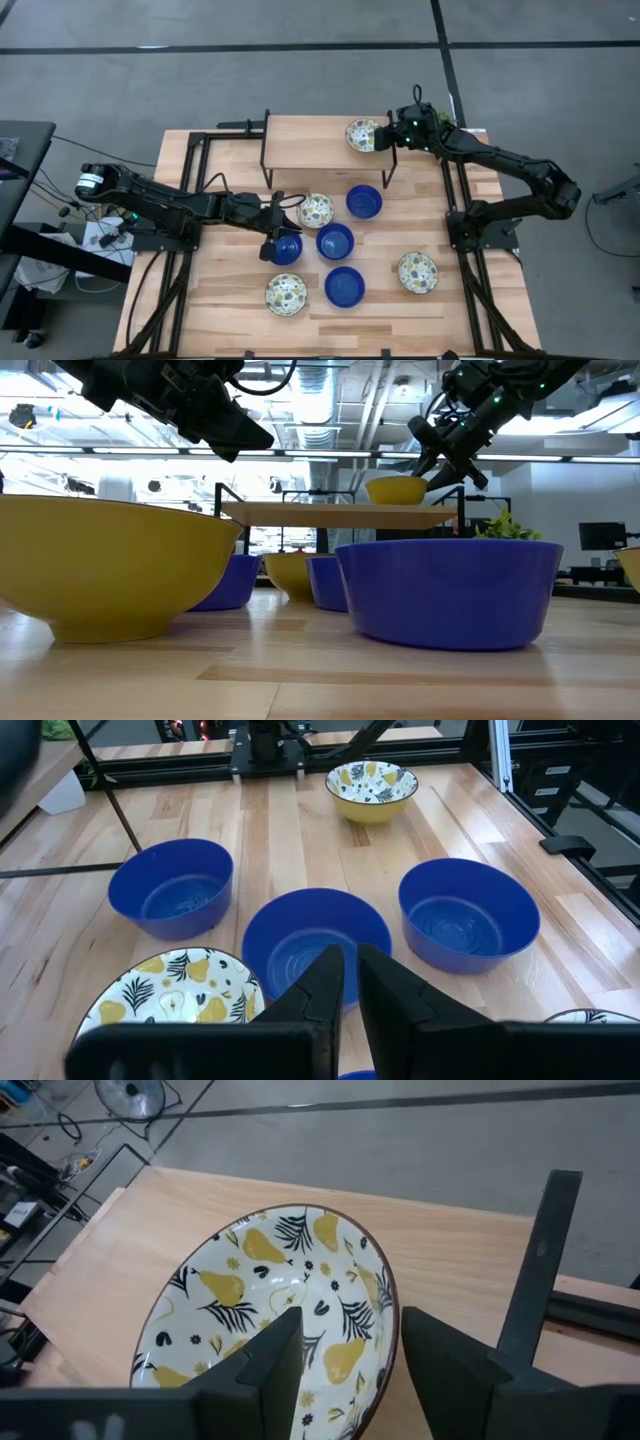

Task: Pick & Place Mini bowls
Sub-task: Stack the yellow patterned bowl on top of the yellow patterned bowl on the shelf

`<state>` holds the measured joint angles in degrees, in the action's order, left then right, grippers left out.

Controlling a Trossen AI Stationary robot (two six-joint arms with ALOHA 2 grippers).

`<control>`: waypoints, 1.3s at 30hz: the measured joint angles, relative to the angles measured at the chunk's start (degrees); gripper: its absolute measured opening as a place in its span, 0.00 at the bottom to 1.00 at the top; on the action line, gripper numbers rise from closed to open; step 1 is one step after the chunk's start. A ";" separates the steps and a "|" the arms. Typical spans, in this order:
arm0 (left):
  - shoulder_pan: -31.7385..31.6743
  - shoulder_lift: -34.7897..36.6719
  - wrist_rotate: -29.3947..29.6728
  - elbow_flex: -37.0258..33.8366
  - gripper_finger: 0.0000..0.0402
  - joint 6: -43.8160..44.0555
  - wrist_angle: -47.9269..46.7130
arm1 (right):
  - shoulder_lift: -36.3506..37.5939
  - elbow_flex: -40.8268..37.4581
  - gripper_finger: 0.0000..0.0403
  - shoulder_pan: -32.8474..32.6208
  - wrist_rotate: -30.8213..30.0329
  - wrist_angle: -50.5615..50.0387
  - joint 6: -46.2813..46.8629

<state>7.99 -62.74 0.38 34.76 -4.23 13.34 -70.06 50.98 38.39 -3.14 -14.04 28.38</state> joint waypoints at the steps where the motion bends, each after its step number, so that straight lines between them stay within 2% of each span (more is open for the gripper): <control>1: 0.00 0.00 0.00 0.00 0.08 0.00 0.00 | 0.00 0.00 0.40 0.00 -0.02 -0.01 0.00; 9: 0.00 0.00 0.00 0.00 0.08 0.00 0.00 | 0.00 2.02 0.38 0.00 0.01 -2.91 -1.87; 21: 0.00 0.00 0.00 0.00 0.08 0.03 0.00 | 0.18 10.38 0.32 -0.04 -0.15 -16.16 -4.87; 26: 0.00 0.00 -0.01 0.00 0.08 0.22 0.00 | 2.76 12.13 0.28 -0.04 -7.55 -26.12 -3.06; 31: 0.00 0.00 0.00 -0.31 0.08 0.54 0.08 | 9.07 11.72 0.24 -1.37 -14.80 -35.24 -1.88; 35: 0.00 0.00 -0.02 -0.79 0.08 0.66 0.02 | 16.56 8.09 0.23 -6.76 -22.80 -37.14 0.49; 39: 0.00 0.00 -0.01 -0.79 0.08 2.99 0.09 | 24.17 3.01 0.23 -15.15 -24.80 -36.36 2.38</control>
<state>7.99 -62.74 0.37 33.98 -1.24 13.43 -45.89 53.99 23.24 -27.95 -50.40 30.76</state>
